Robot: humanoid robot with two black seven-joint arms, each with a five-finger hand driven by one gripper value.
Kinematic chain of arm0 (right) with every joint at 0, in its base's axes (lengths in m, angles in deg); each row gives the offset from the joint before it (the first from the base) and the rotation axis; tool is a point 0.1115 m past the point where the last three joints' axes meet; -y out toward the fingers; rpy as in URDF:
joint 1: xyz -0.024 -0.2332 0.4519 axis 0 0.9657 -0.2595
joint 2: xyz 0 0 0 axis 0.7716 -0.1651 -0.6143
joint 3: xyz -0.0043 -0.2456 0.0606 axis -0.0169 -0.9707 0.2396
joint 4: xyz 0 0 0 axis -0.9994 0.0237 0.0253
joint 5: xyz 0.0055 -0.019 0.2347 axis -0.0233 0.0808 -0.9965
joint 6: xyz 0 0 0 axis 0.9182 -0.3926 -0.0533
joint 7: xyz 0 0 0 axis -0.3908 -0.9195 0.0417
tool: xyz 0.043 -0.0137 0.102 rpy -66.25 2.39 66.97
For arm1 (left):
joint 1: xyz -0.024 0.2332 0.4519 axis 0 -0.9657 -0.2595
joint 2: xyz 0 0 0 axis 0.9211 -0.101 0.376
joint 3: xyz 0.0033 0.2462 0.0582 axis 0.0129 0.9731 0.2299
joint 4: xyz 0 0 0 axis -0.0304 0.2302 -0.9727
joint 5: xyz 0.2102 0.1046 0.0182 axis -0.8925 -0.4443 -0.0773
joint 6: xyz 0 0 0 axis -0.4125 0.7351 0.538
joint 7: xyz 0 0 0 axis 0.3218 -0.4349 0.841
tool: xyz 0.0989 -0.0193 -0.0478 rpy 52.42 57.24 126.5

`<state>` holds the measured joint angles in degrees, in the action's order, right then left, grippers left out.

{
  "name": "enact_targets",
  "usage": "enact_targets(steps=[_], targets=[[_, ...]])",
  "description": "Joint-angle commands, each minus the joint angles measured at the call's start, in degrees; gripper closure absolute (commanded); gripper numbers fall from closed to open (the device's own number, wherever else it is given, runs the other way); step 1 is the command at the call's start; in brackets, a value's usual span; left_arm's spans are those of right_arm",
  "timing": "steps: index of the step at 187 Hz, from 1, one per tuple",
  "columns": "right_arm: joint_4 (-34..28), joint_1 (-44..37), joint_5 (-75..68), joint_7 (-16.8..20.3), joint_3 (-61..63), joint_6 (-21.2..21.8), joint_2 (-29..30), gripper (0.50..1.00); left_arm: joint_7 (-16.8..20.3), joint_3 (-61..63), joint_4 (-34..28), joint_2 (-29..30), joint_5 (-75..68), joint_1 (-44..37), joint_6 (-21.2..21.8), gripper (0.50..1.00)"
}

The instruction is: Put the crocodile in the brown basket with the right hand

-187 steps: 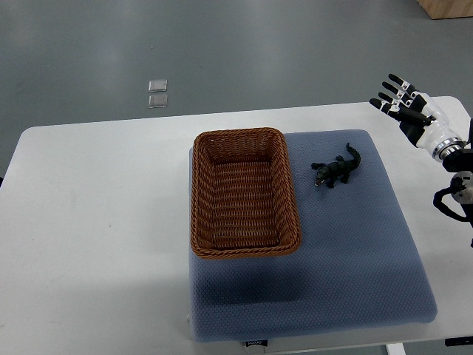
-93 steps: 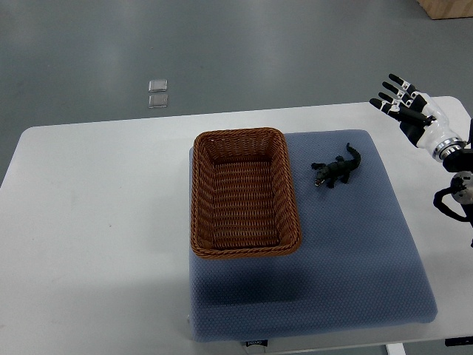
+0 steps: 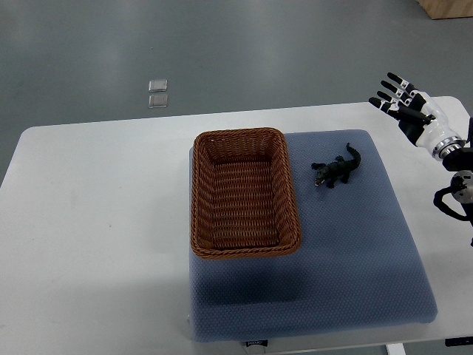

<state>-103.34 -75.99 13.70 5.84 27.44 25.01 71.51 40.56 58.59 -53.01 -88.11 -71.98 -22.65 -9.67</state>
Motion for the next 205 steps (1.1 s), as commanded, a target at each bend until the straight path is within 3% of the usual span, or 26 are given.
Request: enact_targets(steps=[1, 205], targets=[[0.0, -0.2, 0.0, 0.0, 0.0, 0.0, -0.1, 0.568, 0.0, 0.0, 0.0, 0.0, 0.0, 0.0, 0.0, 0.5], [-0.8, -0.3, 0.1, 0.0, -0.3, 0.8, -1.1, 0.568, 0.0, 0.0, 0.0, 0.0, 0.0, 0.0, 0.0, 0.5]])
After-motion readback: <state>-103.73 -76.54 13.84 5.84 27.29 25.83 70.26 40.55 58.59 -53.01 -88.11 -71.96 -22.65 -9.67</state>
